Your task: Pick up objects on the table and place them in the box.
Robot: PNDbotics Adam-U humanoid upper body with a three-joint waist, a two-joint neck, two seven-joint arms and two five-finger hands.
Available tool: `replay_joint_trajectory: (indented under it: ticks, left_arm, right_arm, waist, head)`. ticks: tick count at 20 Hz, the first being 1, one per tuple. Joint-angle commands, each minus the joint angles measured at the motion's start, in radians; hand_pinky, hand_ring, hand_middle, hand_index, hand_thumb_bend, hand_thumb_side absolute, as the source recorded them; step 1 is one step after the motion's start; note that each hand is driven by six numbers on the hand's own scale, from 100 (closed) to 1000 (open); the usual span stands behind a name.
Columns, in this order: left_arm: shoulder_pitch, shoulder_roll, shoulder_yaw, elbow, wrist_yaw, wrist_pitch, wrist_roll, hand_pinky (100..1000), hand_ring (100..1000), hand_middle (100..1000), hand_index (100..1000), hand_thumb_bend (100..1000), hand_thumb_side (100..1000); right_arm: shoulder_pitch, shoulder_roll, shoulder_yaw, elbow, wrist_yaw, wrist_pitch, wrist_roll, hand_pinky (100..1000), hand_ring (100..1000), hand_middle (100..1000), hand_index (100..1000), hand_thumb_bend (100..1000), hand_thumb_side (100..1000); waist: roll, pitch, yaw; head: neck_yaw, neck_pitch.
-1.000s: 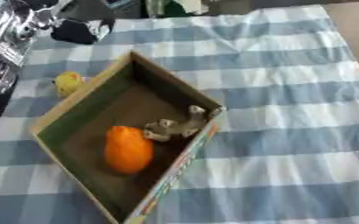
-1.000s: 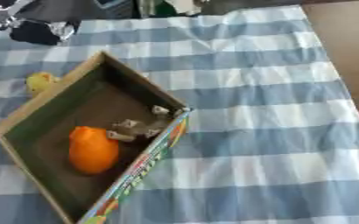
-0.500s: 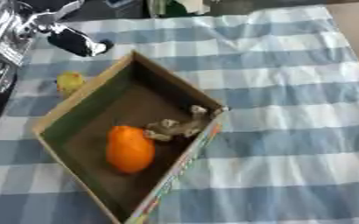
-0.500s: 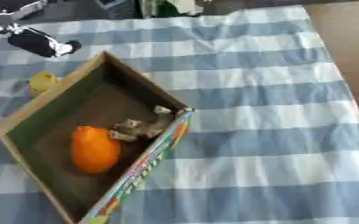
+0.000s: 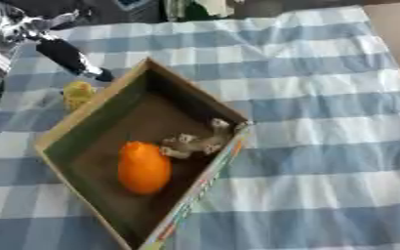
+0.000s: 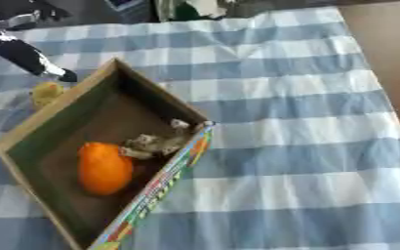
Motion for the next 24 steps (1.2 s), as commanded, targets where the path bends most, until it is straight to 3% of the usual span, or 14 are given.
replay_joint_trajectory:
  ticks: [1, 8, 13, 24]
  left_arm:
    - [-0.023, 0.039, 0.03, 0.022, -0.007, 0.02, -0.032, 815, 867, 821, 993, 712, 593]
    - [-0.016, 0.051, 0.05, 0.057, 0.019, 0.049, -0.095, 779, 835, 782, 957, 637, 590]
    - [-0.007, 0.052, 0.053, 0.071, 0.027, 0.059, -0.097, 743, 812, 762, 928, 529, 523]
    - [0.0, 0.048, 0.053, 0.101, 0.068, 0.066, -0.138, 730, 807, 771, 931, 508, 489]
  right_arm:
    - [-0.005, -0.016, -0.011, -0.019, -0.006, 0.002, 0.003, 696, 780, 707, 777, 100, 693]
    - [0.0, -0.013, -0.015, -0.019, -0.011, 0.004, 0.003, 696, 781, 702, 776, 100, 695]
    - [0.003, -0.01, -0.019, -0.019, -0.012, 0.004, 0.005, 697, 782, 701, 776, 100, 697]
    - [0.01, -0.004, -0.024, -0.019, -0.014, 0.01, 0.009, 698, 783, 700, 775, 100, 696]
  waist:
    - [-0.004, -0.02, 0.0]
    - [-0.006, -0.016, 0.001]
    - [-0.008, -0.013, -0.001]
    - [-0.007, -0.007, -0.006]
  head:
    - [-0.003, -0.01]
    - [-0.004, -0.011]
    - [-0.003, -0.015]
    - [-0.003, -0.016]
